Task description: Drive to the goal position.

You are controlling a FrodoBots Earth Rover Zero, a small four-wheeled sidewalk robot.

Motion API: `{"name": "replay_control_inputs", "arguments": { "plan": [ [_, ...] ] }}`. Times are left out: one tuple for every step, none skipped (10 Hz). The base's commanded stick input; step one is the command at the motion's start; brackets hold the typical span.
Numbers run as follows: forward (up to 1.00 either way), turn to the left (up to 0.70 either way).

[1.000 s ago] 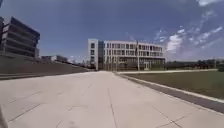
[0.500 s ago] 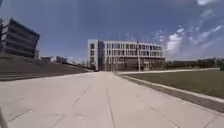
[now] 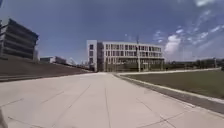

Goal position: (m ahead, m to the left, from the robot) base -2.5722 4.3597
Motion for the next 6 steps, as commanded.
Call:
{"name": "replay_control_inputs", "arguments": {
  "plan": [
    [0.70,0.00],
    [0.70,0.00],
    [0.70,0.00],
    [0.70,0.00],
    [0.70,0.00],
    [0.70,0.00]
  ]
}}
